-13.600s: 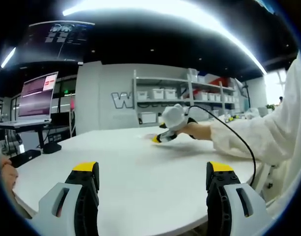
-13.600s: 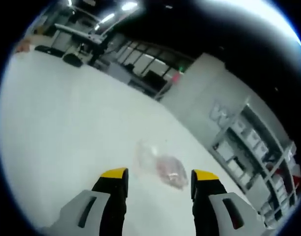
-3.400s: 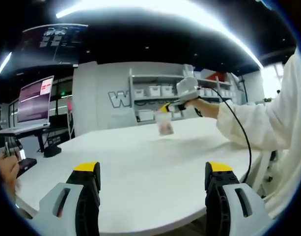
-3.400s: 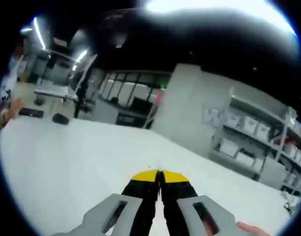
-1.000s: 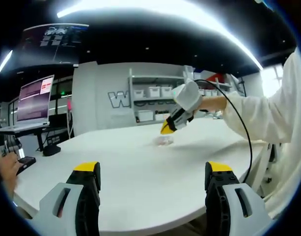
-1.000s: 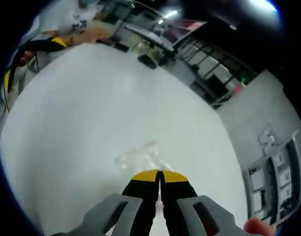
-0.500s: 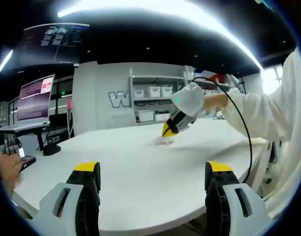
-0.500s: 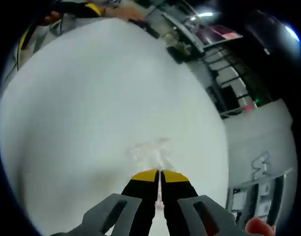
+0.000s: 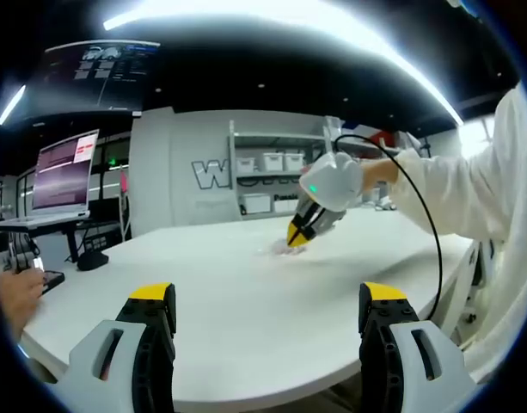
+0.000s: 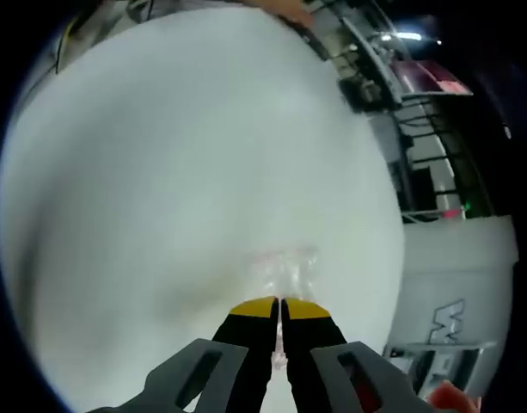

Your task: Open the resealable bag by pulling the two sides of the seal apart until the entire bag opening is separated and visibly accessible.

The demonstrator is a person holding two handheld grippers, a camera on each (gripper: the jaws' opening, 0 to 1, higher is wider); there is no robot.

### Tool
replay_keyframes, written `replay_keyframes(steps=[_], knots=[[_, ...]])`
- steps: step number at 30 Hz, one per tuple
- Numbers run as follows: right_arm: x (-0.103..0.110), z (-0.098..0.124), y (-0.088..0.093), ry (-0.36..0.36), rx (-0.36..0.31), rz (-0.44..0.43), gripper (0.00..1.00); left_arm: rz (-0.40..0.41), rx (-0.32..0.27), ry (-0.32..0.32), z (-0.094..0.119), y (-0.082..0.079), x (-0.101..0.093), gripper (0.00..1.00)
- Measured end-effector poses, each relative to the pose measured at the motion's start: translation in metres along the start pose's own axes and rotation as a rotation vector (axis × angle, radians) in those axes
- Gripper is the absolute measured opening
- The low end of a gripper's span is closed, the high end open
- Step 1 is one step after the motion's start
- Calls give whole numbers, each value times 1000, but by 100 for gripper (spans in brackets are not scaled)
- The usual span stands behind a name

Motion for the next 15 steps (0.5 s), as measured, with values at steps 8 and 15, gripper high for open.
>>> replay_keyframes(steps=[8, 15], knots=[[2, -2, -4, -3, -2, 93, 0, 8, -4, -10, 2, 1, 1, 87], [5, -3, -2, -19, 55, 151, 2, 15, -7, -19, 3, 2, 2, 88]])
Point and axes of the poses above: the point that each gripper's makers call its tool centre point, and the gripper's own axes: z roughly backward along the fingers, x roughly to its left, y roughly out of its underside, the point moved 8 cm from there along z, roughly backward along the fingers, and after that the axes turned 11 degrees about -z, right-handed, at the moved point
